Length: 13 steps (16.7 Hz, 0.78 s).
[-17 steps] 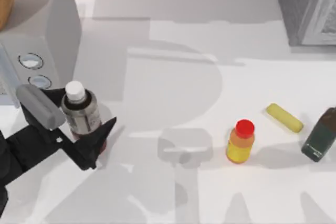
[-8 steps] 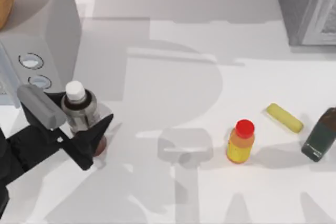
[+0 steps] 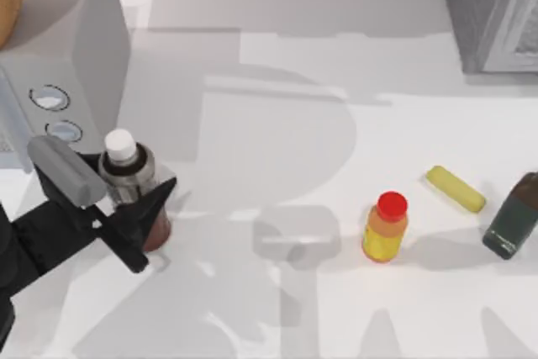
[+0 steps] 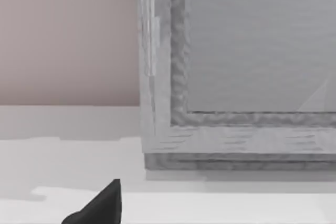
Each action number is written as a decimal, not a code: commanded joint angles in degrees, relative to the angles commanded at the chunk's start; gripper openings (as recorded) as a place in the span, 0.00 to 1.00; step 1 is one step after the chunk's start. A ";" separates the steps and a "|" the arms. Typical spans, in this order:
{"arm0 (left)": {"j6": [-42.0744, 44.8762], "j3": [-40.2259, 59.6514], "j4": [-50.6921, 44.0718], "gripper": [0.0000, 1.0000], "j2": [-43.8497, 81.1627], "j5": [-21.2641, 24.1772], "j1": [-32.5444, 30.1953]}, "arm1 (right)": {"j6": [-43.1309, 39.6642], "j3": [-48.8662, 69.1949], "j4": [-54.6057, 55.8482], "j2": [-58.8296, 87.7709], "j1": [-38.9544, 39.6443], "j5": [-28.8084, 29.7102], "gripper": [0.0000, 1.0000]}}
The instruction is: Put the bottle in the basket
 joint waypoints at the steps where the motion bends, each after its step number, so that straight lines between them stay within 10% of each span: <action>1: 0.00 0.00 0.00 0.00 0.00 0.00 0.00 | 0.00 0.00 0.00 0.00 0.00 0.00 1.00; 13: -0.04 1.93 -3.22 0.00 -2.92 -2.74 -2.58 | 0.00 0.00 0.00 0.00 0.00 0.00 1.00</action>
